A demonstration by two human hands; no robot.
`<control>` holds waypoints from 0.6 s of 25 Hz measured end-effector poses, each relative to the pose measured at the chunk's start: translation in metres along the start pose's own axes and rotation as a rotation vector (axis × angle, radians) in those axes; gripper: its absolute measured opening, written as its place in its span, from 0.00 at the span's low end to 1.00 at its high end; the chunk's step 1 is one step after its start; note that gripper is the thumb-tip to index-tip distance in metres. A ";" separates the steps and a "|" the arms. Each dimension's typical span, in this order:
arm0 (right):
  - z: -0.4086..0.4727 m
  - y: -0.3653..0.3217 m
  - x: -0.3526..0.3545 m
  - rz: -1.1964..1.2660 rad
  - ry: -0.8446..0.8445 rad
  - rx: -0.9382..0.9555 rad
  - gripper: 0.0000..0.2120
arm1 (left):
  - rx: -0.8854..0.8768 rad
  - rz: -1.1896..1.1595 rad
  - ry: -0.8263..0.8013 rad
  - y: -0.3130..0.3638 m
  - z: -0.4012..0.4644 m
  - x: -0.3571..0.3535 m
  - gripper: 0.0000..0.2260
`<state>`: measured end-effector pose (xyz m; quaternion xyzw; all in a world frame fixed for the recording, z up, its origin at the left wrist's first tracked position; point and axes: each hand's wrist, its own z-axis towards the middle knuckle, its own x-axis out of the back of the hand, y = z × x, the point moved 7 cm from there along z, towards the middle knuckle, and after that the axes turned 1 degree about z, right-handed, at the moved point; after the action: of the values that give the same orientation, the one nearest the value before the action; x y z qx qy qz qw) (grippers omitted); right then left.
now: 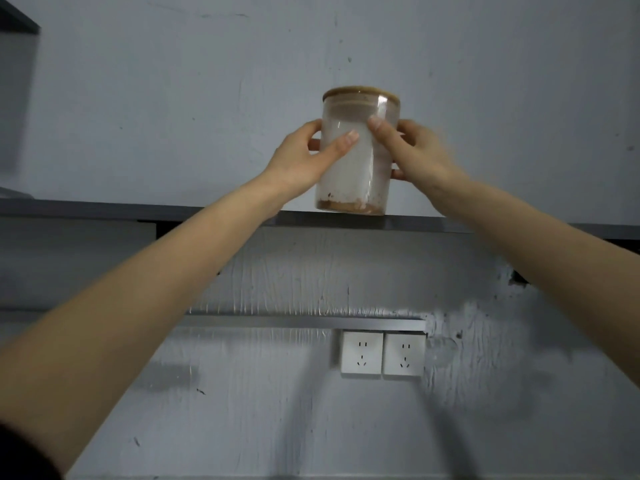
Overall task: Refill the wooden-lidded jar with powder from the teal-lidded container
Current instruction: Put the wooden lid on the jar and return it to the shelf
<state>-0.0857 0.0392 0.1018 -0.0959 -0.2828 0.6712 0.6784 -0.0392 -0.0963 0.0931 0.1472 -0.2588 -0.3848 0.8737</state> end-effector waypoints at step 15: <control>-0.004 0.041 -0.016 -0.287 -0.023 0.002 0.29 | 0.046 0.127 0.055 -0.034 0.003 -0.018 0.26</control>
<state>-0.1181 0.0276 0.0733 -0.0462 -0.3007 0.5687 0.7643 -0.0712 -0.1060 0.0735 0.1610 -0.2523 -0.3184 0.8995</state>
